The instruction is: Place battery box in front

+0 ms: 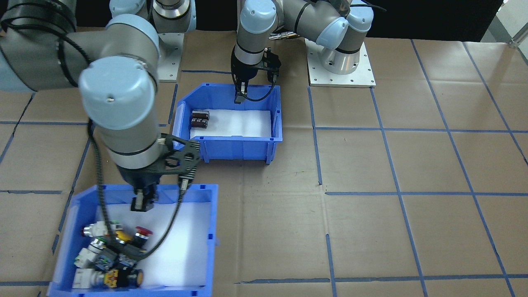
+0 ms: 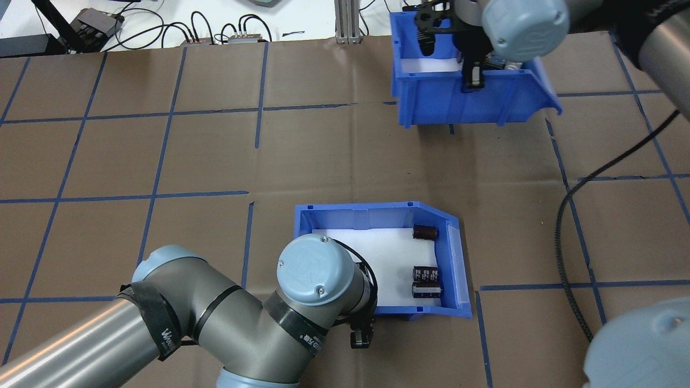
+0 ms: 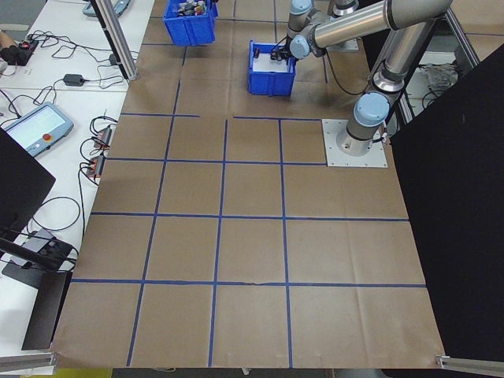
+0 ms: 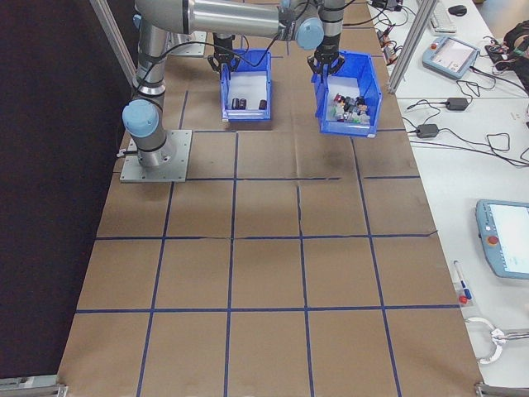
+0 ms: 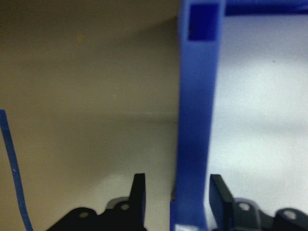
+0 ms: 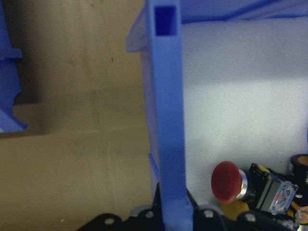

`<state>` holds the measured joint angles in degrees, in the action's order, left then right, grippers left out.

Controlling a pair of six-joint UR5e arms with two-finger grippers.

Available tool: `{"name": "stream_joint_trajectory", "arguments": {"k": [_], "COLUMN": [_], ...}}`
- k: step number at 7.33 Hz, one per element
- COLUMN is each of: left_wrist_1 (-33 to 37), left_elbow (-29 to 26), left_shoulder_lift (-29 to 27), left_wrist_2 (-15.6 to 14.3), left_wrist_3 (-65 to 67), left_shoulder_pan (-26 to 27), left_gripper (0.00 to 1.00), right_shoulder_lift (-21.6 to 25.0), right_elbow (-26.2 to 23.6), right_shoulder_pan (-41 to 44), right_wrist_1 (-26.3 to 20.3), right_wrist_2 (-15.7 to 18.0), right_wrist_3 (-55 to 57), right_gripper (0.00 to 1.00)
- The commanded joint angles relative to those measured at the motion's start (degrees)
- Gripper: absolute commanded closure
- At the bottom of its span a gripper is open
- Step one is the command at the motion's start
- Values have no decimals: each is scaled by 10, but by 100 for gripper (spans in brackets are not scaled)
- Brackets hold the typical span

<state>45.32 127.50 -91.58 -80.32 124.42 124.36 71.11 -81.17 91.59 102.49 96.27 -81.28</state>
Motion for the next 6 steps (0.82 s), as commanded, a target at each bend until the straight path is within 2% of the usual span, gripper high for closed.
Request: {"name": "stream_joint_trajectory", "arguments": {"k": [1,2,3,5,6], "left_wrist_1": [-5,-1,1,54,68], "left_elbow": [-15,-20,-18,-20,-24], "left_shoulder_lift": [13,26,47,93,103], "left_wrist_2": [-27,-67,-69,-67,-61], "left_wrist_3": [-22,-59,-90,-191,-243], "left_shoulder_pan": [0,-6,-19,-110,-163], "left_gripper": [100,100,100,100,100], "right_shoulder_lift": [73,97,125,188,220], "right_elbow": [-98,-149,-205,-281,-308], "right_shoulder_pan": [-76,-90,-106,-166,-199], "right_wrist_1": [30,92,156,191,192], "right_wrist_2": [-3,0,0,-9,-15], "right_wrist_3": [-32,-81,-113,-219,-260], "right_gripper": [100,100,100,100,100]}}
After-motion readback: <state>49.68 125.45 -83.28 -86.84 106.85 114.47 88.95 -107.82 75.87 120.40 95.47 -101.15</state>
